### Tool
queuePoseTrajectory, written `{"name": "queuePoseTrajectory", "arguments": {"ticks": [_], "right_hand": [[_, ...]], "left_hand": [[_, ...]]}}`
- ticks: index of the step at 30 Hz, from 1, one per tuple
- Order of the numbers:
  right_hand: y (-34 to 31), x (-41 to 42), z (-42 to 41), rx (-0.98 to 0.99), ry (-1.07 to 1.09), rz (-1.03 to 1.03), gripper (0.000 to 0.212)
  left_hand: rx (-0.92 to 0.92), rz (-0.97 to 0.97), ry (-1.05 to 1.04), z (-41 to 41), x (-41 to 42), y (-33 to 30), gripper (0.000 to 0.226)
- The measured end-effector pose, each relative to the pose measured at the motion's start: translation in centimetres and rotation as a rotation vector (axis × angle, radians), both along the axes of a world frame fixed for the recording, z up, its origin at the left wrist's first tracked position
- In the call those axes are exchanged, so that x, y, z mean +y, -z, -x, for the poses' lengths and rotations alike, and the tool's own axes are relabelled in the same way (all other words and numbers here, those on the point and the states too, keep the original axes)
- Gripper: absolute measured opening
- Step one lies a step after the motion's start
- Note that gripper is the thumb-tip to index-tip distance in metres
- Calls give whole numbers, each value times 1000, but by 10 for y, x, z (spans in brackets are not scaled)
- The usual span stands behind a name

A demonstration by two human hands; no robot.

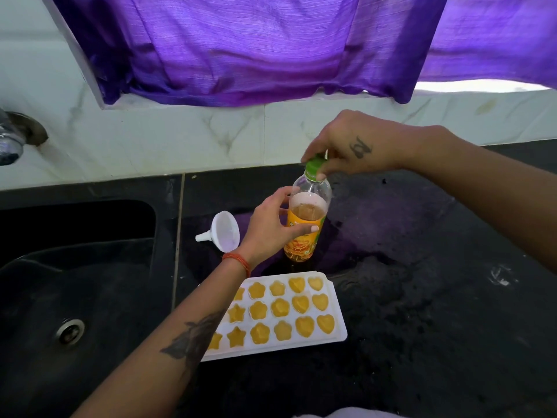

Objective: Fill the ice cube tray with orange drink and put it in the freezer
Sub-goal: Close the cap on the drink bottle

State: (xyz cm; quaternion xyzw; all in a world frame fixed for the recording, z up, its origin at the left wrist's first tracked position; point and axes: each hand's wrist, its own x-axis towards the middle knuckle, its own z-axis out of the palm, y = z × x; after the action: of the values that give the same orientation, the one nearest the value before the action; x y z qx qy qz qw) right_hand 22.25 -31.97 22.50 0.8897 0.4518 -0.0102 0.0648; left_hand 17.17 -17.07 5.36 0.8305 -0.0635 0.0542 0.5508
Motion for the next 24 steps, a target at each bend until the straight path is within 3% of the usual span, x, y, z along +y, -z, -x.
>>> {"name": "queuePoseTrajectory", "arguments": {"ticks": [4,5,7,10,12,14,19,21,24], "right_hand": [[4,1,-2,10,188,83,80],[0,-3,-3,73,232,78,79],[-7,-13,-6,197,220,4,54],[-9,-15,-4,261,9,-125,55],[3,-9,-2,145,-47,-136,37],[11,-4,-3,19,4,-117,34],[7,-10,-4,91,61,-62,48],[9,-10,-2,132,-31,-119,43],[17,-7,-4,6,-35,-97,34]], "left_hand": [[-8,-11,10,-1,1,0,68],[-11,-15,11,-1,2,0,67],[-14,-28,20,-3,4,2,71],[16,-34,39,-7,5,5,84],[34,-40,63,-8,4,5,81],[38,-50,68,-7,1,4,75],[60,-70,99,-8,5,2,75],[79,-66,123,-10,7,2,78],[75,-51,115,-9,3,3,71]]}}
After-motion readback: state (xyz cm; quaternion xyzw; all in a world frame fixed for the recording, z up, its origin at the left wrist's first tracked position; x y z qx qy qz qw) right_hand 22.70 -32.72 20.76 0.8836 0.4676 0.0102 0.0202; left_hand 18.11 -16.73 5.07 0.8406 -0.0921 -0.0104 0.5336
